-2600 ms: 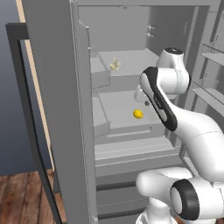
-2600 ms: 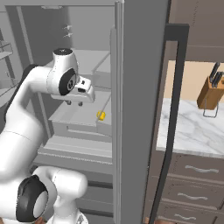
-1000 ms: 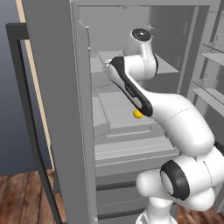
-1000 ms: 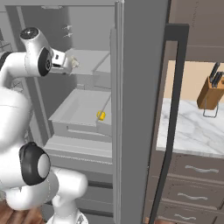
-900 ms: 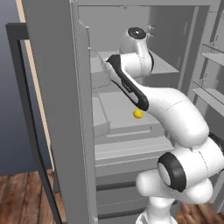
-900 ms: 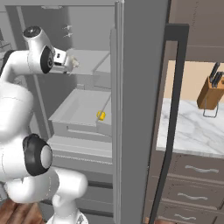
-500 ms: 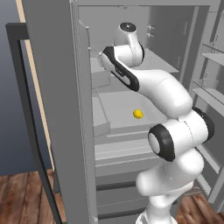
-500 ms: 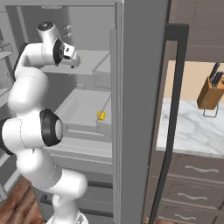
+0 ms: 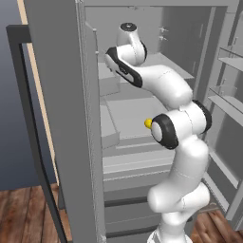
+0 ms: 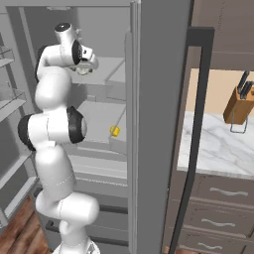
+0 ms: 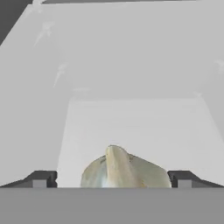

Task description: Grab the garlic and lemon from the fridge, place them in the blender, close the lid, and turn on the blender to create a marinade.

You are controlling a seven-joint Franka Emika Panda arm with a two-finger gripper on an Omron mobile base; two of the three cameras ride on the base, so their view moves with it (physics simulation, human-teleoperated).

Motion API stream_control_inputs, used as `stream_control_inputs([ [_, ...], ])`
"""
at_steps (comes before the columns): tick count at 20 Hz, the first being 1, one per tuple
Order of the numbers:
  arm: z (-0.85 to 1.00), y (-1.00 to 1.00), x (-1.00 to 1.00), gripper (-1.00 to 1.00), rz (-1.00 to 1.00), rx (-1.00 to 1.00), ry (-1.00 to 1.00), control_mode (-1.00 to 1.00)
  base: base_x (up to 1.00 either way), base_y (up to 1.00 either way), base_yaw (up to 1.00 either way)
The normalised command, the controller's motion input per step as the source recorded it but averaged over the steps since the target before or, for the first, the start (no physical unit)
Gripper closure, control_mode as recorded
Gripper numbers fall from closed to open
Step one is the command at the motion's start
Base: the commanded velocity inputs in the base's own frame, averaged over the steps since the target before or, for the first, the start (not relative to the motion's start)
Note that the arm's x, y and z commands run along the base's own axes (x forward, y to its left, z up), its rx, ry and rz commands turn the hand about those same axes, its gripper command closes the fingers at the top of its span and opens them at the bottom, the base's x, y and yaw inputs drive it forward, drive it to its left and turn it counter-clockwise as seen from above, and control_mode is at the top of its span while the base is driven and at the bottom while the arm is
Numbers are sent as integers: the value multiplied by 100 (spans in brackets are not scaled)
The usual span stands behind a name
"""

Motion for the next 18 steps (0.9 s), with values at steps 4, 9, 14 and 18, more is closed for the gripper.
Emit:
stream_control_inputs([
  [4, -22, 0, 61, -100, 0, -4, 0, -100, 0, 0, 0],
  [9, -69, -36, 0, 100, 0, -1, 0, -100, 0, 0, 0],
  [14, -17, -16, 2, 100, 1, 0, -1, -100, 0, 0, 0],
  [18, -1, -29, -12, 100, 2, 0, -10, -100, 0, 0, 0],
])
